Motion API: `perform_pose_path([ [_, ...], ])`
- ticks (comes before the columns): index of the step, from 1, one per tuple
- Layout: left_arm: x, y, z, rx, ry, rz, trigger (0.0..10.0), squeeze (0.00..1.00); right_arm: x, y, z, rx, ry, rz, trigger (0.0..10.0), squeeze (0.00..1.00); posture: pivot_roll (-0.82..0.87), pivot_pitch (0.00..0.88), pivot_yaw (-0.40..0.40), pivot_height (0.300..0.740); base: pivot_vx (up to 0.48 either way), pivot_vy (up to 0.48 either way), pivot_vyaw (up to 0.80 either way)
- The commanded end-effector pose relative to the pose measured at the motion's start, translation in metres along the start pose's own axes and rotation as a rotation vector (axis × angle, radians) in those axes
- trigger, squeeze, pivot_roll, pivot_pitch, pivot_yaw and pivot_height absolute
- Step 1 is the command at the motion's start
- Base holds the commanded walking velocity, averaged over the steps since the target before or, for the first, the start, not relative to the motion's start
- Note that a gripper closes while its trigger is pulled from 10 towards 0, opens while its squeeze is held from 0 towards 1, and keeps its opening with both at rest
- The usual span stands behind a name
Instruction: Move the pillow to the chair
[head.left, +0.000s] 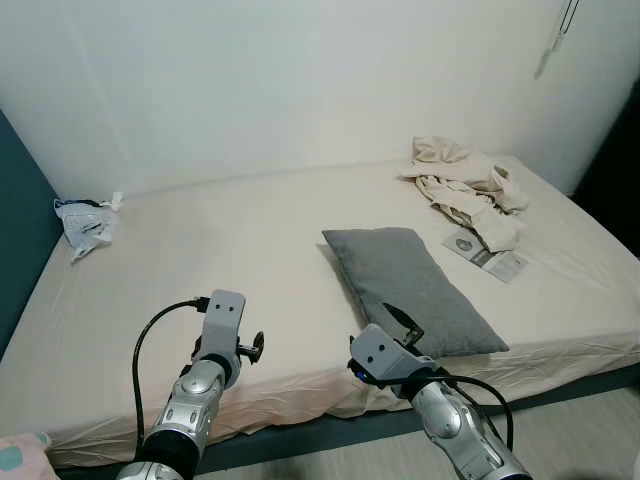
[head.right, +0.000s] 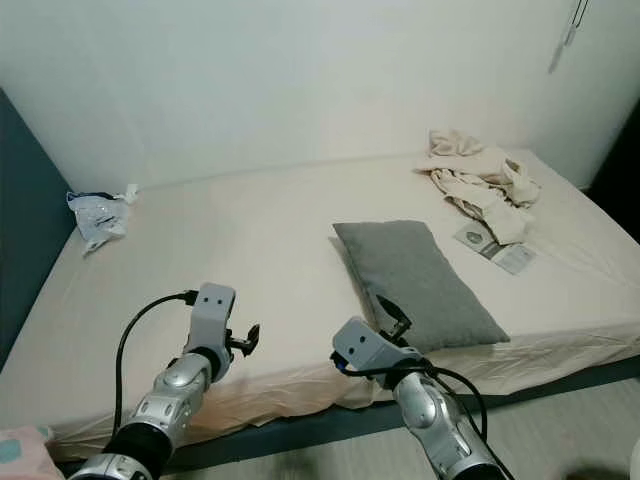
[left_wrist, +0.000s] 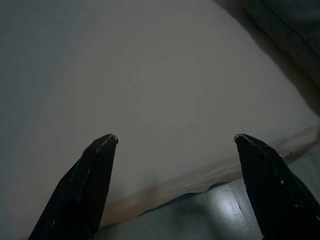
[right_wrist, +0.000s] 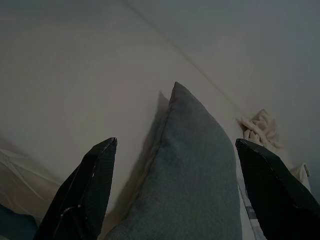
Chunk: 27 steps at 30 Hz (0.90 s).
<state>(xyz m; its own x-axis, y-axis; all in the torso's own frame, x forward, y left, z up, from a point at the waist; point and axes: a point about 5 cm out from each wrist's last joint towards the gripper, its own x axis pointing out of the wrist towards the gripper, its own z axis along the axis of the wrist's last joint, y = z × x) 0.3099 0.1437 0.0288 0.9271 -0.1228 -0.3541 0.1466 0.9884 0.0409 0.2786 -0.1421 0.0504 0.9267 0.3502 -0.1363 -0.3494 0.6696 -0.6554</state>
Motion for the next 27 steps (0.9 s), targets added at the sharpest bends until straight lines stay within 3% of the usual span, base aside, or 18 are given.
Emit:
perform_pose_path([
  [1,-0.0018,0.0015,-0.0058,-0.006,0.018,0.002,10.0,0.00,-0.0017,0.0016,-0.0008,0.013,-0.002,-0.003,10.0,0.00,-0.09,0.042,0.037,0.740,0.000,0.000,0.00],
  [27,-0.0021,-0.0018,-0.0072,-0.008,0.021,-0.004,10.0,0.00,-0.0032,0.0020,-0.0016,0.020,-0.001,-0.003,10.0,0.00,-0.09,0.038,0.031,0.740,0.000,0.000,0.00],
])
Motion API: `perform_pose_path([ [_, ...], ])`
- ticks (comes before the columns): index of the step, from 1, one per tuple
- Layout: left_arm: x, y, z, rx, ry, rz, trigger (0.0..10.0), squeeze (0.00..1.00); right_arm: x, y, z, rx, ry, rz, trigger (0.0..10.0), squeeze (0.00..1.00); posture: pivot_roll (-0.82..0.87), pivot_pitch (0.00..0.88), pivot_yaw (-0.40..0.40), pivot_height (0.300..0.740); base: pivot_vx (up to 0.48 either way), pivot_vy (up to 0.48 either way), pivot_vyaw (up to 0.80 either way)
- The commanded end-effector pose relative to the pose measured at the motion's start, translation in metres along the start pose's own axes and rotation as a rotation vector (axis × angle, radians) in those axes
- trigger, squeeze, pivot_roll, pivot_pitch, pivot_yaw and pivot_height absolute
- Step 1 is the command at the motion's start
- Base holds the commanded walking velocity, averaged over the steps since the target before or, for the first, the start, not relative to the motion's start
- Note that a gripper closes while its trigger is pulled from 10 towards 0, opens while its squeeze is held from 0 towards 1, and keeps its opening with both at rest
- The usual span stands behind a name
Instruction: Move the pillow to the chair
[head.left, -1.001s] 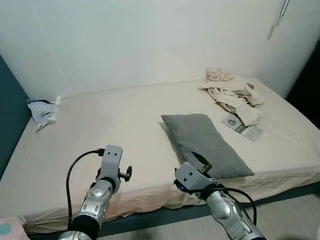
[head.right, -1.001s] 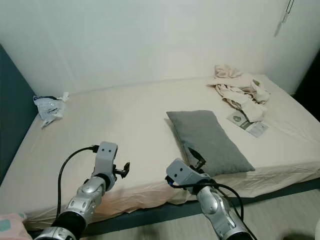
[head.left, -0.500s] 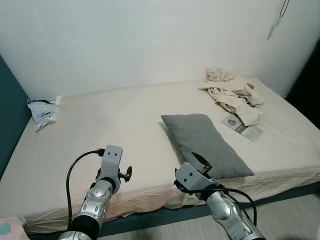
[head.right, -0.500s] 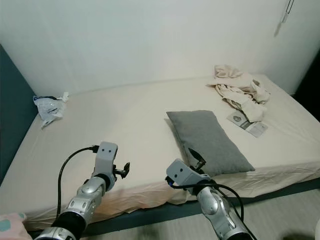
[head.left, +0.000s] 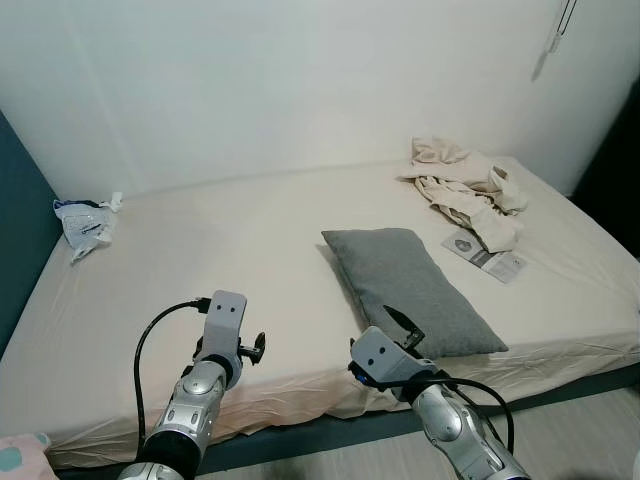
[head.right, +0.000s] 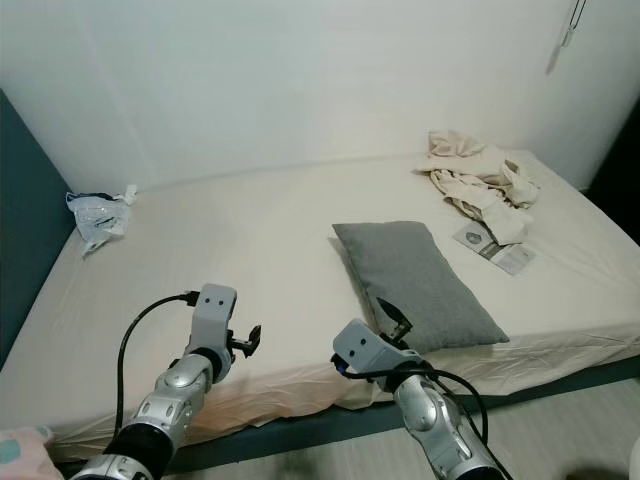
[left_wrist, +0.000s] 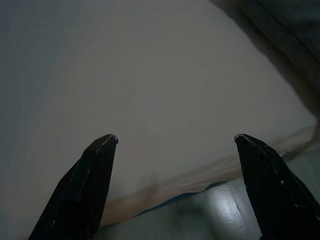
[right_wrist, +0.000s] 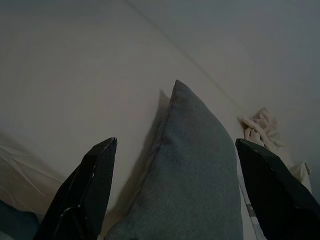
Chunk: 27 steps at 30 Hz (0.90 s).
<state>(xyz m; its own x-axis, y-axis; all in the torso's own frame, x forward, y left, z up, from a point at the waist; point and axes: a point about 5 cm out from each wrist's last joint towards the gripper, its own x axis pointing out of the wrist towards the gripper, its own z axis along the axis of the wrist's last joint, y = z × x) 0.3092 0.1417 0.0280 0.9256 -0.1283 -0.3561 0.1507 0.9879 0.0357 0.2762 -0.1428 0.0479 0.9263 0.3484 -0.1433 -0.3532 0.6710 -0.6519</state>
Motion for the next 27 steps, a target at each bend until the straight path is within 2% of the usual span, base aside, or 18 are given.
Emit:
perform_pose_path([
  [1,-0.0020,0.0004,-0.0064,-0.005,0.019,0.002,10.0,0.00,-0.0011,0.0000,0.0003,0.016,-0.007,-0.006,10.0,0.00,-0.09,0.038,0.031,0.740,0.000,0.000,0.00],
  [18,-0.0024,-0.0005,-0.0077,-0.002,0.025,-0.001,10.0,0.00,-0.0001,-0.0004,0.0010,-0.003,-0.008,0.000,10.0,0.00,-0.08,0.052,0.029,0.740,0.000,0.000,0.00],
  [27,-0.0031,0.0010,-0.0090,-0.035,0.028,0.015,10.0,0.00,-0.0004,-0.0026,0.0006,0.002,-0.008,-0.003,10.0,0.00,-0.08,0.062,0.027,0.740,0.000,0.000,0.00],
])
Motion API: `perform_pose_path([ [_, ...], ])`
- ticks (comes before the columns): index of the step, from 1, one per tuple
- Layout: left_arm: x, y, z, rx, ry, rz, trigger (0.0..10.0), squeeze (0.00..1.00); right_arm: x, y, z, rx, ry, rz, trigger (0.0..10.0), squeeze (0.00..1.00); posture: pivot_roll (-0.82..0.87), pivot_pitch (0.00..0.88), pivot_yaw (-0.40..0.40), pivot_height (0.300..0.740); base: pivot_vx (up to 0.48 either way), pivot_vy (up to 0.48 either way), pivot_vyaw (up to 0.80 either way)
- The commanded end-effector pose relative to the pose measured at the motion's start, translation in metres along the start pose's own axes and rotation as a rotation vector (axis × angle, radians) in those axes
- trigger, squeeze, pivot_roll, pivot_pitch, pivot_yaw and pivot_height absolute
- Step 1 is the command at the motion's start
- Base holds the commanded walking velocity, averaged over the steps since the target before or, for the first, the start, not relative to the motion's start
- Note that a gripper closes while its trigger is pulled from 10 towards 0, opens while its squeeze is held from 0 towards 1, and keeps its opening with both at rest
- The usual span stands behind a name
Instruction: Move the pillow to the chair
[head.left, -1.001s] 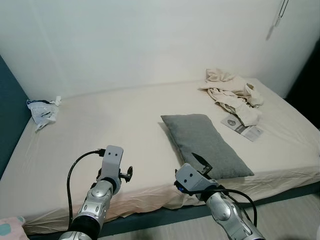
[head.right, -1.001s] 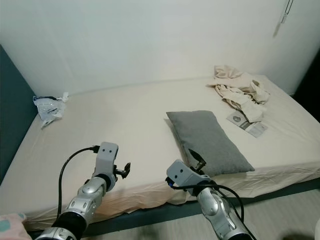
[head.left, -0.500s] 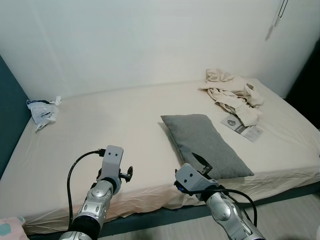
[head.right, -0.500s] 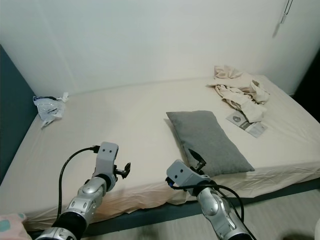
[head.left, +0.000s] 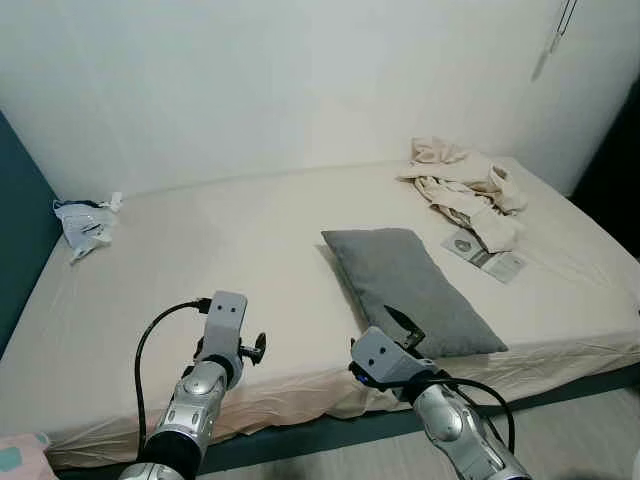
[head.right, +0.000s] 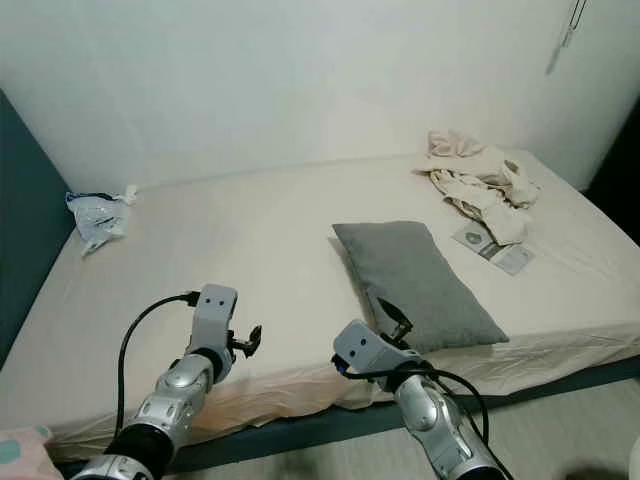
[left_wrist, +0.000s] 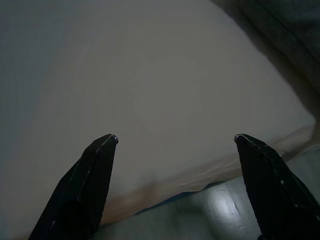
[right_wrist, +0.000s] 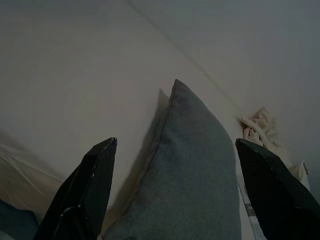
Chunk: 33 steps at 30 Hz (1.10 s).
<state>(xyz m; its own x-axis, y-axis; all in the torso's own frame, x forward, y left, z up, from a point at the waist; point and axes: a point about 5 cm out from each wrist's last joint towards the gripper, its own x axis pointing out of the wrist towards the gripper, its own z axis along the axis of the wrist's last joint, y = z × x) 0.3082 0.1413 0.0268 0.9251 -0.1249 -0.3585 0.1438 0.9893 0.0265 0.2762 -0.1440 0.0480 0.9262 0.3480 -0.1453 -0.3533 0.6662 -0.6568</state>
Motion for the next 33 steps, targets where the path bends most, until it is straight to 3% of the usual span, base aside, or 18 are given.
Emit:
perform_pose_path([
  [1,-0.0026,0.0022,-0.0075,-0.031,0.025,0.016,10.0,0.00,0.0000,-0.0019,0.0013,0.009,-0.010,-0.004,10.0,0.00,-0.08,0.062,0.027,0.740,0.000,0.000,0.00],
  [33,-0.0020,0.0029,-0.0057,-0.038,0.021,0.015,10.0,0.00,0.0014,-0.0039,0.0018,0.030,-0.007,-0.005,10.0,0.00,-0.09,0.064,0.030,0.740,0.000,0.000,0.00],
])
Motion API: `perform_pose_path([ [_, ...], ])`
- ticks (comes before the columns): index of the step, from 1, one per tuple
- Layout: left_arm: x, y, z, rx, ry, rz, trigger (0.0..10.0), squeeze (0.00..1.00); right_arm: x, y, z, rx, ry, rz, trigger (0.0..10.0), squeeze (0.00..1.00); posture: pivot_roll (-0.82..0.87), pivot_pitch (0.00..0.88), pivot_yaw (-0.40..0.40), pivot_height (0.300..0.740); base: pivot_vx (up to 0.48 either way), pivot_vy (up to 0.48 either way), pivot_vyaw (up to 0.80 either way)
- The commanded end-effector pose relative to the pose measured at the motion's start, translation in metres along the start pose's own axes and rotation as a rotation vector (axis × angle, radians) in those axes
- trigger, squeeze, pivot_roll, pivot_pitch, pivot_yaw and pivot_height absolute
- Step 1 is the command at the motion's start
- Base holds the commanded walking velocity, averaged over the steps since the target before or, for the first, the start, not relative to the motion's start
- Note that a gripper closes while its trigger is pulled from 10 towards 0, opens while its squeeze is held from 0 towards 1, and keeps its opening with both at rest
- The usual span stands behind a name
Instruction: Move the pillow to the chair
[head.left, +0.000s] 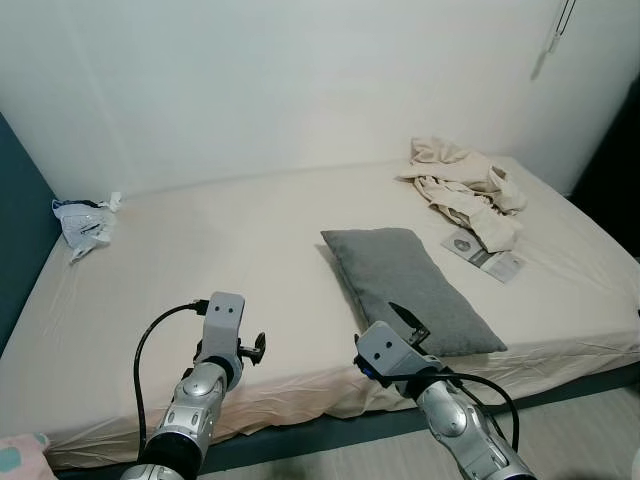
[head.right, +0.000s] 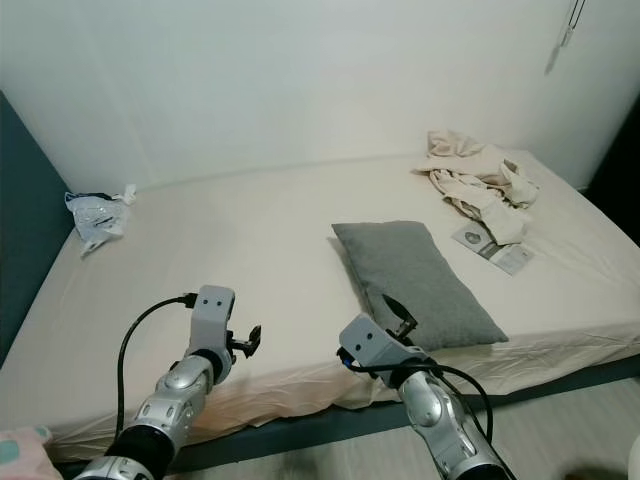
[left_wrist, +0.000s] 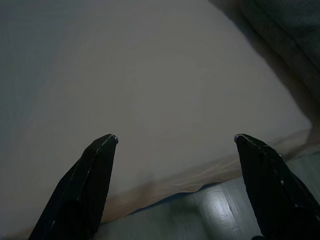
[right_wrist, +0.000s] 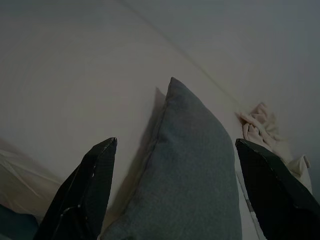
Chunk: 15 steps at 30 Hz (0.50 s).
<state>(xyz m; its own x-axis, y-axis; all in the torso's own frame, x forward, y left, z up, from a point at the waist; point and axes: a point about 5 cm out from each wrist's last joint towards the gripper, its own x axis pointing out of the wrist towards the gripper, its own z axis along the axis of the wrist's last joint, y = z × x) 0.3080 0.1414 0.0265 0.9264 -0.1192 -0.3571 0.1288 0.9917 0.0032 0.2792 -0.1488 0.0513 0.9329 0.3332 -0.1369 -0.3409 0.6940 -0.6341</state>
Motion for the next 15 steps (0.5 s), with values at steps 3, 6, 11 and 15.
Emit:
perform_pose_path([
  [3,-0.0020,0.0026,-0.0057,-0.011,0.022,0.009,10.0,0.00,0.0004,0.0030,0.0028,-0.004,-0.012,0.014,10.0,0.00,-0.09,0.066,0.029,0.740,0.000,0.000,0.00],
  [6,-0.0021,0.0025,-0.0059,-0.010,0.023,0.009,10.0,0.00,0.0003,0.0031,0.0028,-0.004,-0.012,0.015,10.0,0.00,-0.09,0.065,0.030,0.740,0.000,0.000,0.00],
  [11,-0.0022,0.0027,-0.0060,-0.009,0.023,0.010,10.0,0.00,0.0005,0.0035,0.0025,-0.010,-0.011,0.018,10.0,0.00,-0.09,0.066,0.029,0.740,0.000,0.000,0.00],
  [15,-0.0024,0.0036,-0.0062,-0.008,0.023,0.014,10.0,0.00,0.0010,0.0041,0.0030,-0.010,-0.013,0.019,10.0,0.00,-0.08,0.067,0.028,0.740,0.000,0.000,0.00],
])
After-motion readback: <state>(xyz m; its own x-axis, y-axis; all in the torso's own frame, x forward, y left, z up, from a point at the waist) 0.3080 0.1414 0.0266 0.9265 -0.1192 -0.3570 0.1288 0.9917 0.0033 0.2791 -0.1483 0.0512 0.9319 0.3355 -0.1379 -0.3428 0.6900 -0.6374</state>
